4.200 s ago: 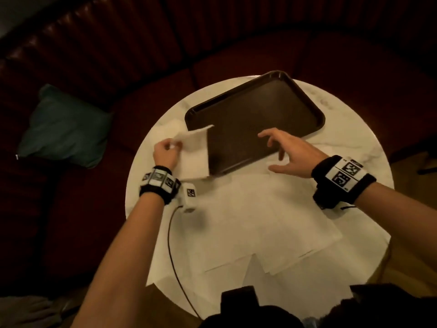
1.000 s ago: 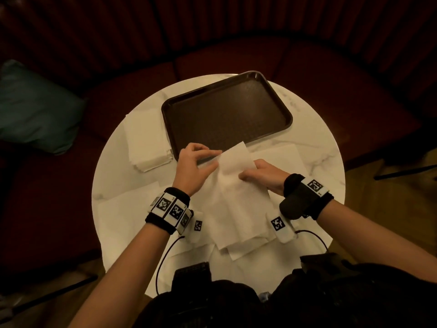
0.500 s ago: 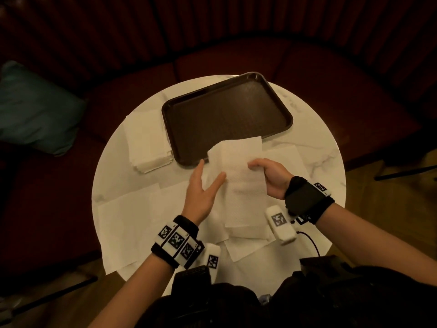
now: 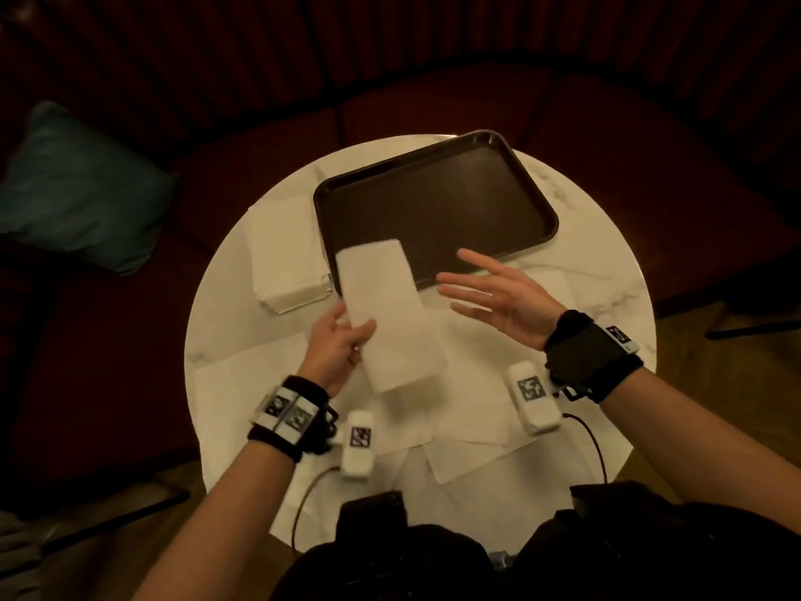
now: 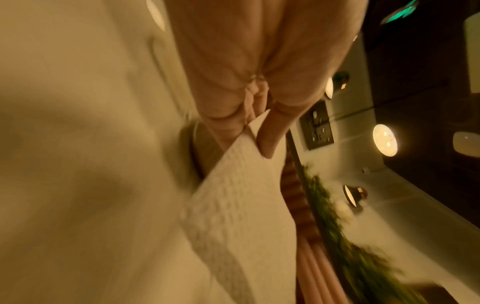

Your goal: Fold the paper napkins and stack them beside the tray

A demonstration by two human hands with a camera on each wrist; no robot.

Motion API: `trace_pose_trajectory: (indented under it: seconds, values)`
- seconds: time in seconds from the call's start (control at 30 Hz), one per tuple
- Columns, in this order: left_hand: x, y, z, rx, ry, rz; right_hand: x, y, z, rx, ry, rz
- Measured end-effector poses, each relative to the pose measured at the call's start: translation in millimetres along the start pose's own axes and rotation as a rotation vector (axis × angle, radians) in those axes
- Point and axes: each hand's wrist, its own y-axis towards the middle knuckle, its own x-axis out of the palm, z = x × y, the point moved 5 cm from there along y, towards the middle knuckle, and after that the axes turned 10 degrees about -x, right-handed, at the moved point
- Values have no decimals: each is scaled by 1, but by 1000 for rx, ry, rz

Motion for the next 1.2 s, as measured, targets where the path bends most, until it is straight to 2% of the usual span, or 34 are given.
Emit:
trace_pose_trajectory:
  seconds: [0.17,0.27,0.33,0.43,0.6,0.67,0.73,0.77,0.83,0.9,0.97,1.0,1.03,1.1,1.2]
  values:
    - [-80,52,87,124,63,252,-32,-1,-9,-38,-38,66]
    - [-106,93,121,110,117,323,-60,-6,-8,-51,-49,153]
    - [-120,116,130,60,176,394,-76,-11,-6,-51,-56,212]
    - [-131,142,132,3,412,518,-98,-21,0,-46,-85,286]
    - [-145,156,137,-96,676,702,-129,-39,4,-79,-192,471]
    - [-143,152,140,-98,735,743,-142,-45,7,-88,-408,592]
    - [-131,140,148,-55,855,837,-154,-49,12,-64,-750,716]
    - [-120,129,152,-10,919,893,-155,-50,15,-31,-923,737]
    - [-90,108,154,134,990,936,-152,-46,25,82,-1189,680]
    - [-52,90,139,311,995,847,-144,-44,35,209,-1322,613]
    - [-5,76,103,448,961,614,-136,-41,42,254,-1392,600]
    - [18,71,79,468,940,491,-133,-39,44,256,-1405,602]
    - [40,68,54,445,927,389,-131,-36,44,251,-1395,608]
    - [77,61,3,316,911,235,-129,-33,41,241,-1318,629]
    - [113,51,-53,184,922,149,-130,-32,37,254,-1224,650]
